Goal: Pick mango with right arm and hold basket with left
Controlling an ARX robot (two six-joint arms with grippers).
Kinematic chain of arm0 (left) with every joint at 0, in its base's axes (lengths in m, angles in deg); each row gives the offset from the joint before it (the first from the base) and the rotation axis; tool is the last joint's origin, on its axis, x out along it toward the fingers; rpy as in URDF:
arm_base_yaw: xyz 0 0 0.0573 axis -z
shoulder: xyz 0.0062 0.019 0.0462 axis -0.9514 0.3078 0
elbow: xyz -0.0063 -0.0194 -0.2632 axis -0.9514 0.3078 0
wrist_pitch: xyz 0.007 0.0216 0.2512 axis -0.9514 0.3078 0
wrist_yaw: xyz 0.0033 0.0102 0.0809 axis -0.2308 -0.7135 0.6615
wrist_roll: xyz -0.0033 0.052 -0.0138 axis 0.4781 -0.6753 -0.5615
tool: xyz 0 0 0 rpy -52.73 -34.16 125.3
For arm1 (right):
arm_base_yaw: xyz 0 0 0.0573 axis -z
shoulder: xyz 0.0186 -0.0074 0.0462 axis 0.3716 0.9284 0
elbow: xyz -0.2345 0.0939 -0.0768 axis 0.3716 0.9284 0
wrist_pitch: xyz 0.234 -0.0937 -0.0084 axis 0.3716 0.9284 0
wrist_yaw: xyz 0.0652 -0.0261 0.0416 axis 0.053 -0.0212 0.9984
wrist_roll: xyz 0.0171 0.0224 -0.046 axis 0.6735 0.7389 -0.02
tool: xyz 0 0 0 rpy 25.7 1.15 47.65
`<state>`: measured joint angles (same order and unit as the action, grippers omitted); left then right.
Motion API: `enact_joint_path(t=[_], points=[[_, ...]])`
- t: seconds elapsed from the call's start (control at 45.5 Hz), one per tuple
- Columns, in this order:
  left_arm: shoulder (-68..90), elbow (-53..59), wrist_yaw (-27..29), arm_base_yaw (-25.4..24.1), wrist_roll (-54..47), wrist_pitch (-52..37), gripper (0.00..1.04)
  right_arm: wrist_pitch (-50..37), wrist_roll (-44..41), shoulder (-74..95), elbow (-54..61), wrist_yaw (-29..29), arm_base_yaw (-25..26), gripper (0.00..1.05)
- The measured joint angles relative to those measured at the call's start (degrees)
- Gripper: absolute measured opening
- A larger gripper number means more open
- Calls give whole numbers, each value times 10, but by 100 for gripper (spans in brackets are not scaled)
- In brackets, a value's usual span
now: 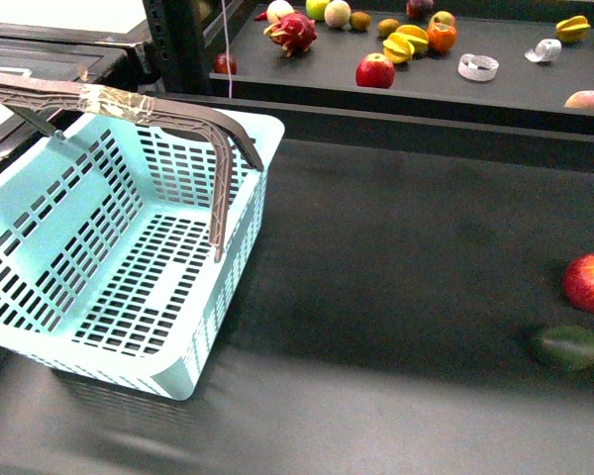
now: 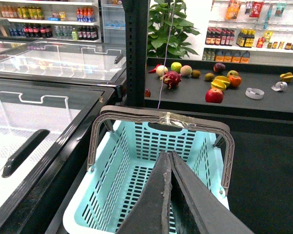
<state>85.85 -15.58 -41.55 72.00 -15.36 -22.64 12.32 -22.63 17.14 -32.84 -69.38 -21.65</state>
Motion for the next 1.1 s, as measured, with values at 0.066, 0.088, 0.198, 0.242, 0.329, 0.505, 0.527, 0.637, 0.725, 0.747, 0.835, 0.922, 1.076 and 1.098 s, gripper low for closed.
enact_joint_path(t=[0.066, 0.088, 0.198, 0.242, 0.329, 0.505, 0.527, 0.637, 0.725, 0.747, 0.835, 0.922, 1.076, 1.098], points=[[0, 0, 0, 0, 0, 0, 10, 0, 0, 0, 0, 0, 0, 96], [0, 0, 0, 0, 0, 0, 14, 0, 0, 0, 0, 0, 0, 96], [0, 0, 0, 0, 0, 0, 37, 0, 0, 0, 0, 0, 0, 96], [0, 0, 0, 0, 0, 0, 46, 0, 0, 0, 0, 0, 0, 96], [0, 0, 0, 0, 0, 0, 60, 0, 0, 0, 0, 0, 0, 96], [0, 0, 0, 0, 0, 0, 100, 0, 0, 0, 0, 0, 0, 96], [0, 0, 0, 0, -1, 0, 100, 0, 0, 0, 0, 0, 0, 96], [1, -1, 5, 2, 5, 3, 99, 0, 0, 0, 0, 0, 0, 96], [54, -3, 66, 34, 142, 5, 99, 0, 0, 0, 0, 0, 0, 96], [69, -3, 72, 40, 176, -6, 99, 0, 0, 0, 0, 0, 0, 96], [169, -7, 88, 61, 276, -92, 99, 0, 0, 0, 0, 0, 0, 96], [299, -23, 96, 65, 335, -205, 99, 0, 0, 0, 0, 0, 0, 96], [632, -99, 100, 75, 411, -436, 99, 0, 0, 0, 0, 0, 0, 96], [704, -123, 99, 78, 426, -466, 99, 0, 0, 0, 0, 0, 0, 96]])
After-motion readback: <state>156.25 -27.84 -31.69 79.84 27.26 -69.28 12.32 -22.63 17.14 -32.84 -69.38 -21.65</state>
